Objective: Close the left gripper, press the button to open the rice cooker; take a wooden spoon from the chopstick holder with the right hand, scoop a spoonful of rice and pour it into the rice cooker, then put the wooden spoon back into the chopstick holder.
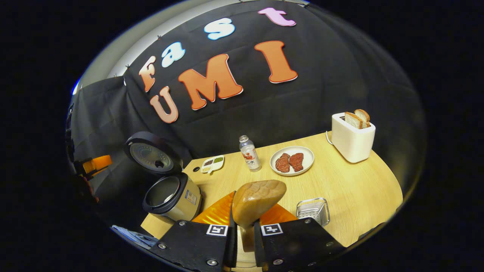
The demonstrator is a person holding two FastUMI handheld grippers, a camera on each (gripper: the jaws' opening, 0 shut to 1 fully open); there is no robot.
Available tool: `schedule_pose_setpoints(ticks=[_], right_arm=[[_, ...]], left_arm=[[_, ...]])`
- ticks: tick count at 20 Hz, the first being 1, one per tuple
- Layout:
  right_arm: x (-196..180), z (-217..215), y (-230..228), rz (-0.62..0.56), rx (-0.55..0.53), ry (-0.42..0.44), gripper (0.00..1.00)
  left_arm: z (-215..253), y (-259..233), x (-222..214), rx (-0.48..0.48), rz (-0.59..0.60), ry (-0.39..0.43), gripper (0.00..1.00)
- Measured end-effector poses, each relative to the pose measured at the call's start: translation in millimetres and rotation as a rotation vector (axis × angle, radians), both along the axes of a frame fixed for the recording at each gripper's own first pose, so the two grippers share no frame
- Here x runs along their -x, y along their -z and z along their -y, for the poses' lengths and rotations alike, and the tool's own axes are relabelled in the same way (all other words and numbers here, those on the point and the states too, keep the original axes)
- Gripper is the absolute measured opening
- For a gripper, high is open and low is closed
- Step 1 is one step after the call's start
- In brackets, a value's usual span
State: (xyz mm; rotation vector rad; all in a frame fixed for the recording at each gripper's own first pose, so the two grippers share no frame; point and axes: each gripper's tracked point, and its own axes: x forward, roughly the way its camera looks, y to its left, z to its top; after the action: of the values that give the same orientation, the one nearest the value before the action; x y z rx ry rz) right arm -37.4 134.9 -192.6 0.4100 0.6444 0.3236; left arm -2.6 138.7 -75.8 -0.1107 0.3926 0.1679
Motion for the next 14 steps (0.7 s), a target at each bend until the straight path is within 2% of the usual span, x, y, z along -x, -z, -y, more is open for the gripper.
schedule_pose_setpoints(ticks=[5,7,10,11,12,13,14], right_arm=[[13,-45,45,0.000,0.097,-0.129,0.16],[17,-54,62,0.014,0.170,-0.172,0.16],[16,-59,76,0.086,0.266,-0.212,0.17],[19,-60,82,0.102,0.295,-0.222,0.12],[22,-59,85,0.122,0.316,-0.229,0.17],[23,-58,85,0.145,0.324,-0.231,0.12],[24,-58,85,0.171,0.336,-0.230,0.16]], left_arm=[[-12,9,10,-0.023,-0.028,-0.029,0.72],[-16,12,13,-0.030,-0.037,-0.040,0.72],[-18,20,18,-0.030,-0.063,-0.052,0.72],[-19,23,20,-0.028,-0.070,-0.055,0.72],[-19,25,20,-0.024,-0.077,-0.058,0.72],[-21,29,21,-0.023,-0.084,-0.063,0.72],[-22,32,20,-0.020,-0.092,-0.066,0.72]])
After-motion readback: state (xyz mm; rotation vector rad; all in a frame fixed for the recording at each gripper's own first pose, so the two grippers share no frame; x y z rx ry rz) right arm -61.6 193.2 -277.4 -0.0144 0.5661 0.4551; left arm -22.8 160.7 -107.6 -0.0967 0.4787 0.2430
